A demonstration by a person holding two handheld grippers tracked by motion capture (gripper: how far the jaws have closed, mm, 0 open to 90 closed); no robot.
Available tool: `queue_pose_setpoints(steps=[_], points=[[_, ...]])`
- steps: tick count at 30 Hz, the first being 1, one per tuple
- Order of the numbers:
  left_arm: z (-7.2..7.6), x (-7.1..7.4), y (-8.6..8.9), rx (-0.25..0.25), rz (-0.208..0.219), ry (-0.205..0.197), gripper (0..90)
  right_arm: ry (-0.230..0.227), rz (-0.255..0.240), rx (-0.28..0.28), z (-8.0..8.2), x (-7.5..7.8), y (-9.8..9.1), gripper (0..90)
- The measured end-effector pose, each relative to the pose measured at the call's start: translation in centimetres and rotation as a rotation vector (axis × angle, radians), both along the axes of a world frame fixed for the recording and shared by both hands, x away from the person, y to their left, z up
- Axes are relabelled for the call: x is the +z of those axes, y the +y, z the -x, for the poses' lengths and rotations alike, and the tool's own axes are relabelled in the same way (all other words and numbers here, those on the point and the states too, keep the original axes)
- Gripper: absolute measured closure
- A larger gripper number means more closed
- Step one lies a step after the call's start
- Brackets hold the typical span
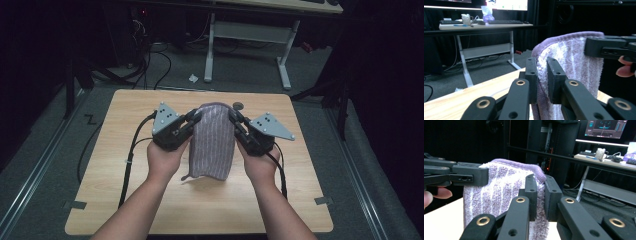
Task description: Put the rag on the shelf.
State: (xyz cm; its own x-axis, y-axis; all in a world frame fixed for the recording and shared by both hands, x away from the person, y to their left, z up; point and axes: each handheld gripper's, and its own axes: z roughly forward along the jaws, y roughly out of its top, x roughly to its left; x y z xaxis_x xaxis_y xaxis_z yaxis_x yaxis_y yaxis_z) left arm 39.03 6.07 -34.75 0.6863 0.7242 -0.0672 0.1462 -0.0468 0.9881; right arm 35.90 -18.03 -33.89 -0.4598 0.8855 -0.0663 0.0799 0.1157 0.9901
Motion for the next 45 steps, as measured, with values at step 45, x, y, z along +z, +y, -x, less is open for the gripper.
queue_pose_setpoints(steps=[45], points=[[-14.8,2.4,-1.7,0.11,-0.104,0.024,80.0,0.071,-0.013,-0.054,-15.3,2.8,-1.2,83.0]])
